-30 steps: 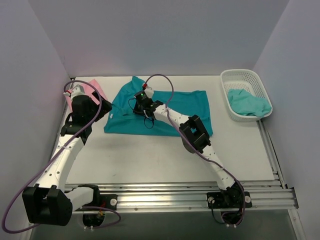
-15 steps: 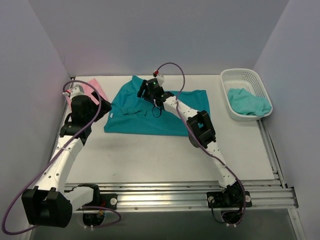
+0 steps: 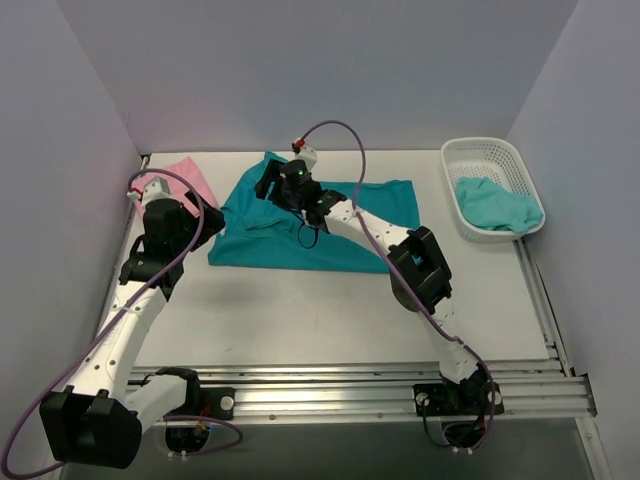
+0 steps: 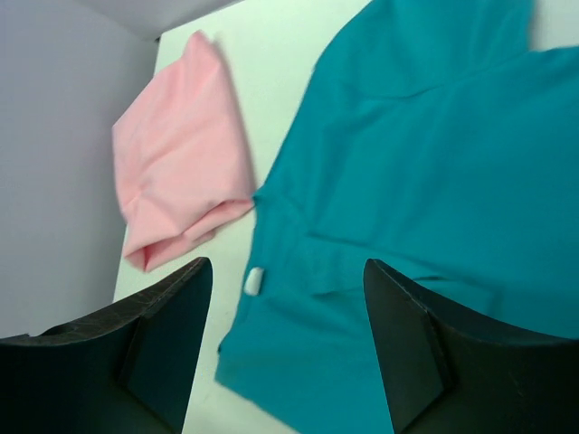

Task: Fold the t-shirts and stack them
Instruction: Fold the tshirt

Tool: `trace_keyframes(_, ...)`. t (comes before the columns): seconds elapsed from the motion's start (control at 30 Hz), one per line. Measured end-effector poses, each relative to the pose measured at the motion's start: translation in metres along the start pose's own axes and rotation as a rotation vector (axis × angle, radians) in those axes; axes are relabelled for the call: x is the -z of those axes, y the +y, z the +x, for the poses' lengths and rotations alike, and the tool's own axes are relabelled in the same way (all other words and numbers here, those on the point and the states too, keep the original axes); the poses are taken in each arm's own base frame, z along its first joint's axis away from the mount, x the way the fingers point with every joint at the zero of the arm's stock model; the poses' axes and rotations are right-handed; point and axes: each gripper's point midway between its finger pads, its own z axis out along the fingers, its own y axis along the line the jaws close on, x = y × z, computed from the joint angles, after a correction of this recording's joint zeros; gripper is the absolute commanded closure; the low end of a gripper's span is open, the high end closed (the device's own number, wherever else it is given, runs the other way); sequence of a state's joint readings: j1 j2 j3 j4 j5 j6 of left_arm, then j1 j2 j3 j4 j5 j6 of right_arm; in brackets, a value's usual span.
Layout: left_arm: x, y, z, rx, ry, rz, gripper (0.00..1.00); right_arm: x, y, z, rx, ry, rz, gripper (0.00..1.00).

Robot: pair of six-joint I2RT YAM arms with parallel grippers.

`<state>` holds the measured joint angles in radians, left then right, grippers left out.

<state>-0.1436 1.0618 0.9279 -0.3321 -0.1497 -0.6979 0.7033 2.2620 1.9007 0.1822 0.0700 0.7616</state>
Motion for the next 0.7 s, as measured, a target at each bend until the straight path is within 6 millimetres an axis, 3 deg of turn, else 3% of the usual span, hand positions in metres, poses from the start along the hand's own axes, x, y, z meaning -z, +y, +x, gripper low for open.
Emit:
trace_keyframes(0.07, 0.0, 0.001, 0.002, -0.001, 0.005, -0.003, 0.06, 0.005, 0.02, 0.019, 0.01, 0.022, -0.038, 0.37)
trace_keyframes(0.2, 0.001, 0.001, 0.001, -0.001, 0.003, -0.001, 0.06, 0.006, 0.028, 0.045, 0.007, 0.069, -0.054, 0.38)
trace_keyframes(0.7, -0.001, 0.004, 0.005, -0.003, 0.008, -0.01, 0.06, -0.01, -0.009, 0.078, -0.049, 0.124, 0.008, 0.39)
